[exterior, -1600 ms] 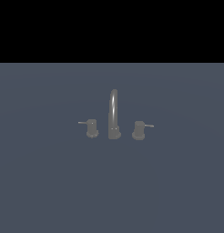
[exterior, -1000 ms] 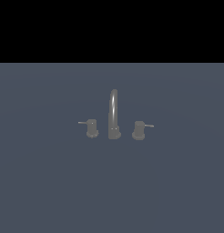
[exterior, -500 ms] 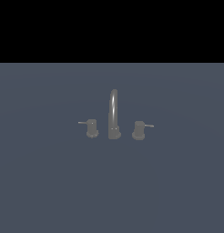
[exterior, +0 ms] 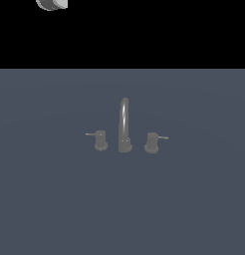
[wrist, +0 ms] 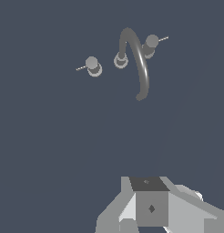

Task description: Turn on the faucet by rotating a designated handle.

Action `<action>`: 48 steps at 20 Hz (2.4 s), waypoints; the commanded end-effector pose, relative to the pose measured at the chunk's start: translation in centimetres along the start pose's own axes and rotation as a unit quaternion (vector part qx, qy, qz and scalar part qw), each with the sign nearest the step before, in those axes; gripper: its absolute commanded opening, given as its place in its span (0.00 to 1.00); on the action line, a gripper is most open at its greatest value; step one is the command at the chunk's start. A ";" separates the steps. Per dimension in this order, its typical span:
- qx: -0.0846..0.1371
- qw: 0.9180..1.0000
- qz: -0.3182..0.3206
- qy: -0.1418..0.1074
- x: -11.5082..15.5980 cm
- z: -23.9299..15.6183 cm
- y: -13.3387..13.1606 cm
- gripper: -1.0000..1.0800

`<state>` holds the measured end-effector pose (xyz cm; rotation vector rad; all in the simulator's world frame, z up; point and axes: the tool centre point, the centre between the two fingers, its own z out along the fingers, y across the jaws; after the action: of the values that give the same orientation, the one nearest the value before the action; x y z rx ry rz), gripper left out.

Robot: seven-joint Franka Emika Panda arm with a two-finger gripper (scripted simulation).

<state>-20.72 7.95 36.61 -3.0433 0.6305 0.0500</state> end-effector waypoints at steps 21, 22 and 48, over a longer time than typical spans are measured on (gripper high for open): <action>0.005 0.974 0.227 0.007 6.0 11.2 -8.2 0.00; 0.005 0.972 0.235 0.007 6.4 11.6 -8.5 0.00; 0.003 0.893 0.450 0.017 16.1 22.7 -12.5 0.00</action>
<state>-2.28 14.06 14.50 -2.4797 1.9030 0.0170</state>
